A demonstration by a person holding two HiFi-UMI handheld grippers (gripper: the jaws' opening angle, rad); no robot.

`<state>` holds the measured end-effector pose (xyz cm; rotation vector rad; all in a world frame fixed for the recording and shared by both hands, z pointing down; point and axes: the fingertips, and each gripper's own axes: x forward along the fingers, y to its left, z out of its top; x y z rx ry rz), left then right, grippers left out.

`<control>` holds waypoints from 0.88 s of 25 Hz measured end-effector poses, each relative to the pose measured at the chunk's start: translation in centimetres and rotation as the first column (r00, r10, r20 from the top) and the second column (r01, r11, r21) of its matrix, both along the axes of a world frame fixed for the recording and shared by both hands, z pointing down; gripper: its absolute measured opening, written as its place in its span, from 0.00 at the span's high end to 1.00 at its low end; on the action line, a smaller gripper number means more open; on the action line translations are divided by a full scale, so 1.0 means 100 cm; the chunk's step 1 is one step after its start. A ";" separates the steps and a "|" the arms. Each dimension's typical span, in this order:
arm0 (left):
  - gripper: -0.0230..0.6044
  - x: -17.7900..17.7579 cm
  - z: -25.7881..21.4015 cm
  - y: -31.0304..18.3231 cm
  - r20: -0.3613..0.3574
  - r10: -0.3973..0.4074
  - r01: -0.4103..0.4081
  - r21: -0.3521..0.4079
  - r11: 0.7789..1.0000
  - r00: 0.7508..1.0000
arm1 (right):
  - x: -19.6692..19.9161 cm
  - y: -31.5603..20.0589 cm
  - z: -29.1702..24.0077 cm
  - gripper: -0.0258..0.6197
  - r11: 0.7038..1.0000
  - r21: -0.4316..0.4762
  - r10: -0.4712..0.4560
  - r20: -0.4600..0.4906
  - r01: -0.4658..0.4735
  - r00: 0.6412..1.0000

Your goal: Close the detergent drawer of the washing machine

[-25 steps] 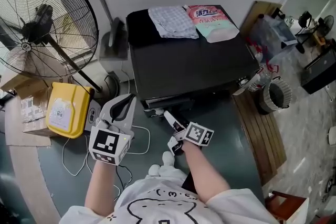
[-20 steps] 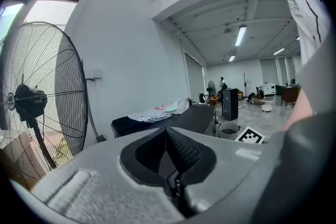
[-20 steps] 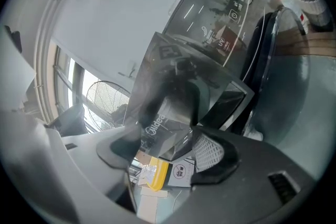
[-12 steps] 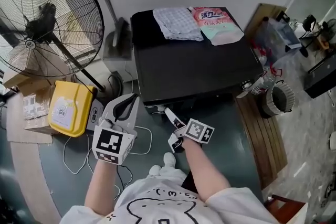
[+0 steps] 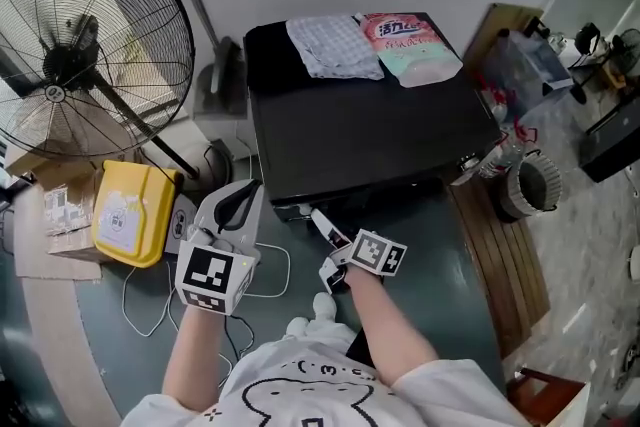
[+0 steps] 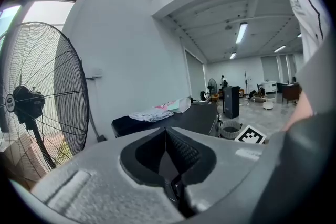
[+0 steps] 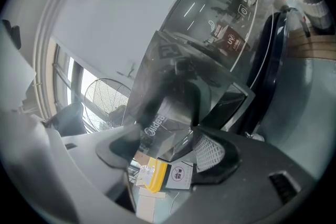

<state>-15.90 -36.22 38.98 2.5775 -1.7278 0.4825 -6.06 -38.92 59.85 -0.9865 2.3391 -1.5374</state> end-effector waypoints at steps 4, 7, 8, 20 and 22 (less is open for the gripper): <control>0.94 -0.002 0.002 -0.004 -0.001 -0.004 0.004 -0.008 1.000 1.000 | -0.001 -0.006 0.002 0.48 1.000 -0.014 -0.015 -0.008 0.015 1.000; 0.94 -0.004 0.006 -0.006 0.001 -0.007 0.007 -0.016 1.000 1.000 | -0.005 -0.017 0.003 0.47 0.999 -0.027 -0.027 -0.022 0.026 0.999; 0.94 -0.005 0.007 -0.006 0.000 -0.009 0.009 -0.017 1.000 1.000 | -0.006 -0.018 0.003 0.47 0.999 -0.027 -0.036 -0.024 0.036 0.999; 0.94 -0.004 0.007 0.001 0.001 -0.051 0.051 -0.026 0.998 0.999 | -0.006 -0.015 0.004 0.47 0.997 -0.054 -0.058 -0.020 0.057 0.998; 0.94 -0.003 0.002 0.002 -0.026 -0.064 0.063 -0.017 0.998 0.998 | -0.005 -0.013 0.004 0.47 0.995 -0.069 -0.071 -0.028 0.069 0.997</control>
